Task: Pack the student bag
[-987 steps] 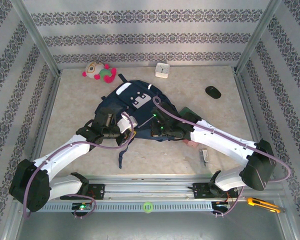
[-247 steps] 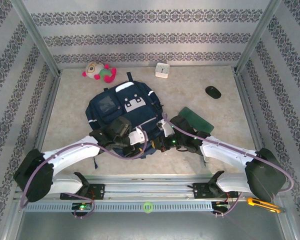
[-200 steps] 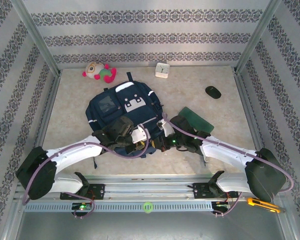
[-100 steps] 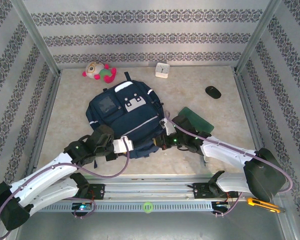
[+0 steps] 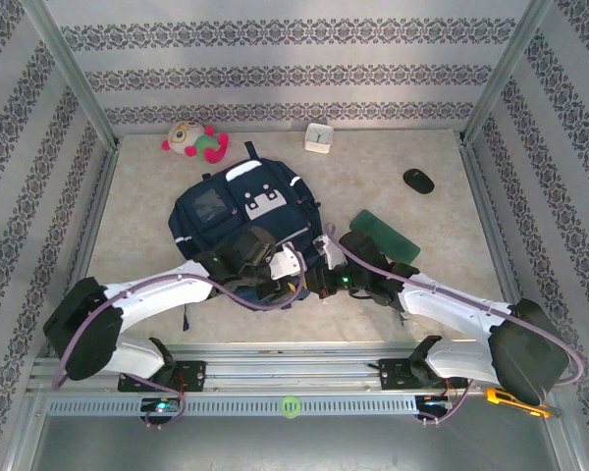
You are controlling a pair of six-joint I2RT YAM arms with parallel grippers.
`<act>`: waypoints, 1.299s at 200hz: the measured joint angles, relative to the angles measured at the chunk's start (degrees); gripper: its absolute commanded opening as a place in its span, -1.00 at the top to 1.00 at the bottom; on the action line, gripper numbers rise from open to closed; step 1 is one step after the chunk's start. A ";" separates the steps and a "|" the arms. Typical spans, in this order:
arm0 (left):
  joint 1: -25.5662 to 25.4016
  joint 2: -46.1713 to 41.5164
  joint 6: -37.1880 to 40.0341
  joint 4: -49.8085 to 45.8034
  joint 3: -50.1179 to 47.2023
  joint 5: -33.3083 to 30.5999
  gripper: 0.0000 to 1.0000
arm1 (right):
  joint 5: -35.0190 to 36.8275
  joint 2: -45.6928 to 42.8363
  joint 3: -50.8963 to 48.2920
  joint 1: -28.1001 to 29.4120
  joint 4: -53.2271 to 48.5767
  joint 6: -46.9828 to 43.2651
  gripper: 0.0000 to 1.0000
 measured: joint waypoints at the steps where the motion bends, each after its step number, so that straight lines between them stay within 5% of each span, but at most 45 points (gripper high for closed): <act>1: 0.00 0.09 -0.04 0.02 0.00 -0.02 0.35 | 0.02 0.00 0.00 0.00 0.00 0.00 1.00; 25: -0.02 0.66 0.59 0.81 0.00 -0.24 1.00 | 1.09 -0.31 -0.57 -0.96 0.02 0.68 1.00; 61: -0.28 -3.43 5.68 -2.03 0.00 0.02 1.00 | 1.14 -2.38 -1.36 -3.82 0.20 1.46 1.00; 127: 1.07 -17.59 16.04 -20.92 -0.90 -3.23 1.00 | -3.41 -1.84 -1.38 -4.33 2.73 0.87 1.00; 166: 4.46 -23.78 19.32 -32.39 -2.36 -9.29 1.00 | -3.74 2.27 -1.38 0.72 5.95 1.33 1.00; 184: 6.58 -25.03 20.96 -36.26 -2.75 -12.00 0.71 | -3.54 3.93 -1.38 3.78 9.16 2.69 1.00; 205: 8.04 -26.64 21.31 -40.37 -2.75 -14.27 -0.10 | -2.78 6.49 -1.38 6.40 13.18 4.57 1.00; 221: 8.37 -27.74 19.54 -41.72 -2.16 -12.46 -0.40 | -1.75 8.13 -1.57 7.58 14.16 5.42 1.00; 260: 5.42 -26.80 10.58 -32.81 -1.57 -5.40 -0.49 | -0.68 8.61 -1.77 7.67 14.51 5.64 1.00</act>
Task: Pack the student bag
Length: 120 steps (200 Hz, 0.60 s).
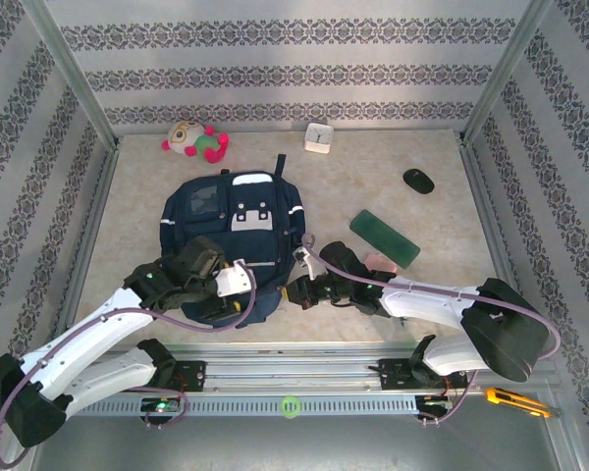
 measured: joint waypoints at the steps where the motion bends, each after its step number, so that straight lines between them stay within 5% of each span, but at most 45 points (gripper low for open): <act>1: -0.22 0.35 -0.28 0.55 0.00 0.11 -0.49 | 0.00 0.00 0.02 0.00 0.00 -0.02 1.00; 38: -4.50 12.50 -4.61 11.10 0.00 0.46 -0.49 | 0.24 -0.74 0.00 0.00 -0.07 -0.02 1.00; 85: -5.79 17.27 -5.22 16.06 -0.26 -0.07 0.97 | 1.92 -2.25 -0.13 -0.44 -0.26 0.11 1.00; 120: -6.08 7.08 -2.01 15.04 -3.43 1.40 1.00 | 1.03 -2.45 -1.73 -7.56 2.32 1.27 1.00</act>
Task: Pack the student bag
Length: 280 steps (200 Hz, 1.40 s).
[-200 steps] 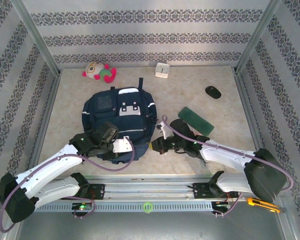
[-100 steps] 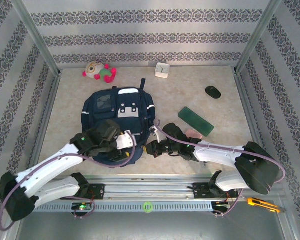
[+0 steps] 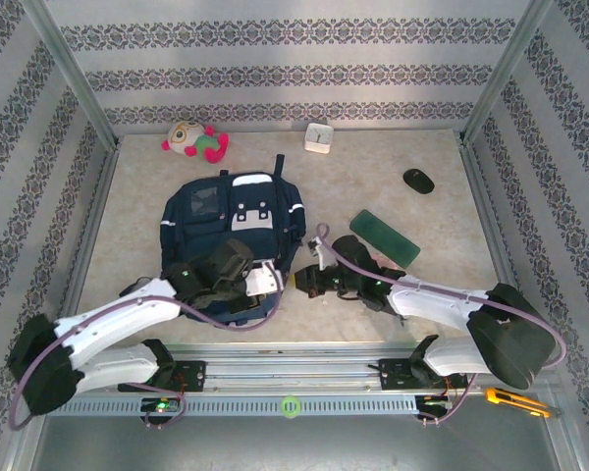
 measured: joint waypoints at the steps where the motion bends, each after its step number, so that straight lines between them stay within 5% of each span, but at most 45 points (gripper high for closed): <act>1: 0.00 -0.26 0.07 -0.04 -0.07 0.07 1.00 | -0.02 0.00 0.00 -0.22 0.00 0.02 1.00; 54: 0.00 -11.69 2.95 -5.70 -1.49 3.91 1.00 | -1.99 8.81 2.58 -11.65 1.84 0.07 1.00; 122: 0.02 -11.08 2.67 -2.95 -2.78 2.25 0.94 | -3.15 13.03 6.45 -12.28 3.74 -0.11 0.95; 139: 0.00 -8.76 0.90 0.11 -2.99 2.56 0.33 | -1.51 10.84 6.45 -13.11 1.62 -0.61 0.42; 146: 0.00 -7.34 0.22 1.73 -2.99 3.19 -0.28 | -0.17 9.20 6.43 -13.64 0.39 -1.36 0.30; 150: -0.02 -6.25 -0.33 2.93 -2.99 3.65 -0.84 | 0.44 8.20 6.43 -14.01 -0.37 -1.36 0.23; 153: -0.04 -5.77 -0.61 3.50 -2.97 3.89 -0.99 | 0.87 7.37 6.43 -14.25 -0.72 -1.70 0.18; 168: -0.07 -1.79 -1.64 6.01 -2.21 6.16 -0.98 | 2.89 1.97 6.25 -15.10 -4.04 -2.10 0.02; 214: 1.66 -1.77 2.25 4.37 1.97 3.76 -0.98 | 7.34 -11.65 4.92 -10.19 -14.16 -2.54 -0.02; 280: 5.66 -0.20 13.51 -2.78 1.60 -3.63 -0.99 | 9.88 -14.29 1.11 -3.72 -19.37 -1.53 -0.05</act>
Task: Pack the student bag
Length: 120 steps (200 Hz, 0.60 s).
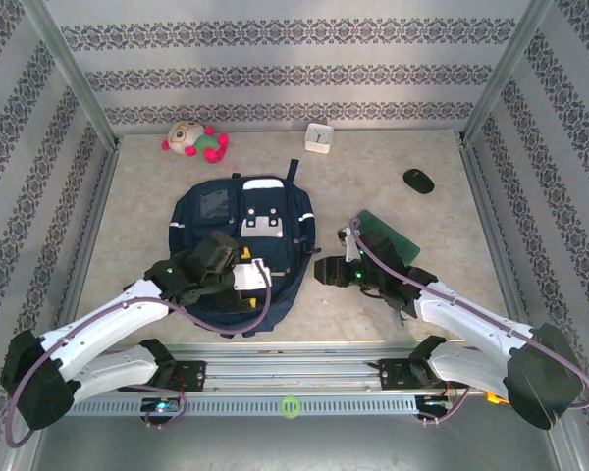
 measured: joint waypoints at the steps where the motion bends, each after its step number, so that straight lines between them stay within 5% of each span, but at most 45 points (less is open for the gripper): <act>1: 0.00 0.13 0.04 0.00 0.00 -0.07 -0.99 | 0.02 0.02 0.00 0.04 0.04 -0.02 -0.05; 58: 0.00 11.69 3.67 0.48 -0.07 -1.68 -0.97 | -1.99 7.21 1.09 6.12 0.81 1.09 -0.05; 72: 0.00 12.83 4.07 1.38 -0.09 -2.14 -0.58 | -2.40 9.22 1.09 7.96 1.97 2.01 -0.04; 83: 0.00 13.35 4.02 2.51 -0.11 -3.04 -0.01 | -2.54 10.45 1.09 8.57 2.73 2.45 -0.04; 106: -0.04 13.29 3.63 3.87 -0.39 -3.67 0.84 | -1.84 11.04 1.07 8.13 3.48 3.48 -0.05; 120: 0.02 11.67 2.75 4.35 -0.55 -3.80 1.00 | -1.42 10.43 0.96 7.26 4.15 3.45 -0.06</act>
